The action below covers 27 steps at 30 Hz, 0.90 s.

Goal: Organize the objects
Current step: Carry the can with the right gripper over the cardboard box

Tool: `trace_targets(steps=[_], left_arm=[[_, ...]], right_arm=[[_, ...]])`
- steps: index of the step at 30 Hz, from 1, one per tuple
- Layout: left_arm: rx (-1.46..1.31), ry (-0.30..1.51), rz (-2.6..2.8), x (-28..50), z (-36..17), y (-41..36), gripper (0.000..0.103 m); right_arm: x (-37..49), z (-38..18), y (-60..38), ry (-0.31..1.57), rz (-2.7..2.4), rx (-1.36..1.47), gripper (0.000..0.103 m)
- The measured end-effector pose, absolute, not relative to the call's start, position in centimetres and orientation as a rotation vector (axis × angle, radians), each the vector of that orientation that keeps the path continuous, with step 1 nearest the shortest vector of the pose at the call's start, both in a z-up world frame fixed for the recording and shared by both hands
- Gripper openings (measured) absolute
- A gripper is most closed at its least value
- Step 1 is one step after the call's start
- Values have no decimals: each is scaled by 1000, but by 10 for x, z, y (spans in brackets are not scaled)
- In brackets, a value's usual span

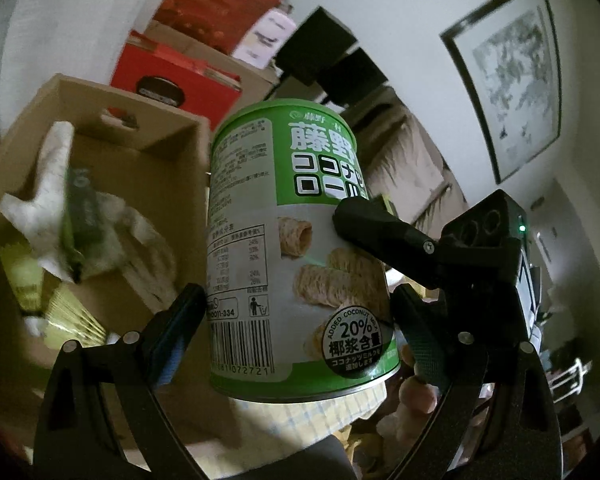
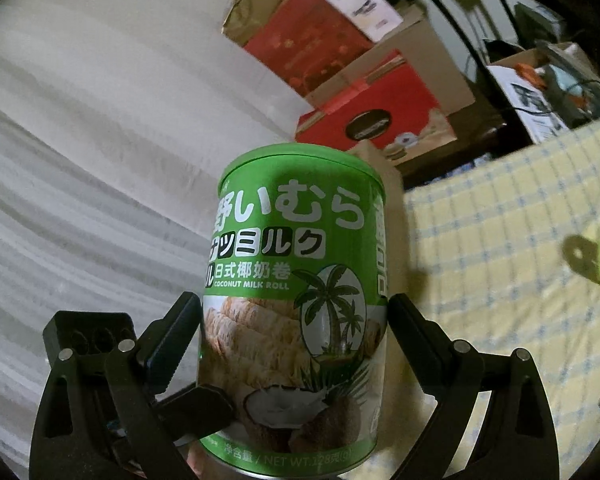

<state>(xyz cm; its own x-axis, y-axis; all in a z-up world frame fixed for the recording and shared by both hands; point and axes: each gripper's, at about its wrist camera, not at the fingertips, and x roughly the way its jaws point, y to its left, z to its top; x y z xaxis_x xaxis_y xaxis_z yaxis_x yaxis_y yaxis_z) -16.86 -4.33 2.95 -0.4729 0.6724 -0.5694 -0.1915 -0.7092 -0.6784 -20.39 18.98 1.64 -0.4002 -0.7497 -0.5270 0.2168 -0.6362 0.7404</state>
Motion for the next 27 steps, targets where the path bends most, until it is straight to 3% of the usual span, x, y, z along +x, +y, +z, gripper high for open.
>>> trace_targets(steps=[16,27], left_arm=[[-1310,-884,2165,-269,-44,-101,94],[-1378,-935,2149,-291,-83,-115,92]], right_arm=[[-294,-34,115,-704,-2121,1342,95],[-301,-25,106,-547,-2229,1296,93]])
